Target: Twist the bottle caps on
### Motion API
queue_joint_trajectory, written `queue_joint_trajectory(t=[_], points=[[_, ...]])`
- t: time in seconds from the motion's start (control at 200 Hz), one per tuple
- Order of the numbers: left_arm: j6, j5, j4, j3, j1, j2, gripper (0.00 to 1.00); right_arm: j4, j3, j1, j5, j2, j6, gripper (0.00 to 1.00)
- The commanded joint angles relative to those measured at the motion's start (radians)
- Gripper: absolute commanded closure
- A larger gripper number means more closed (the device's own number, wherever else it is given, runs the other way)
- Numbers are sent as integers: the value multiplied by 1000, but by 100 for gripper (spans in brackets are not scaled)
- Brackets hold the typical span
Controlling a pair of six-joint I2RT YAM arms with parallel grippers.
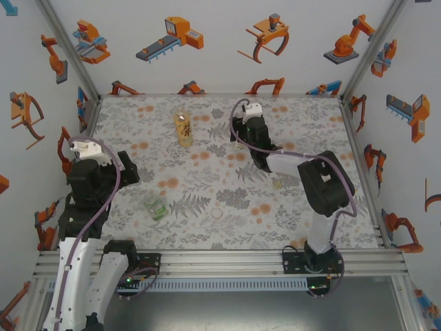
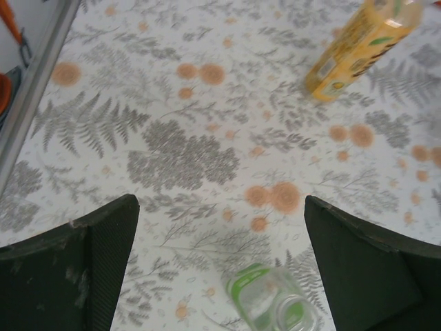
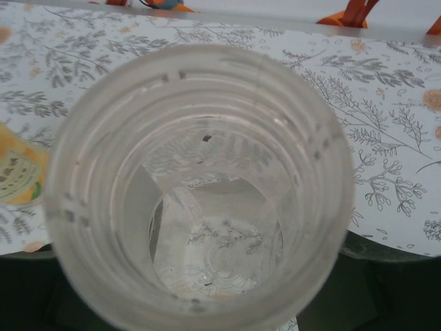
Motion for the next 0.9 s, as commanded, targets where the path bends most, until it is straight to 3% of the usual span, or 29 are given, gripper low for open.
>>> queue_joint_trajectory(t=[0.0, 0.09, 0.37, 0.666, 0.891], points=[[-54, 150, 159, -24, -6, -1, 3, -6, -29, 10, -66, -101, -21, 48], [-90, 248, 254, -44, -9, 32, 3, -53, -61, 10, -98, -170, -28, 48], [-207, 382, 569, -97, -82, 192, 3, -245, -121, 8, -230, -400, -60, 47], [-14, 600, 745, -32, -295, 376, 3, -458, -122, 8, -488, -611, -119, 47], [10, 776, 932, -11, -371, 463, 3, -568, -76, 8, -677, -726, -142, 47]])
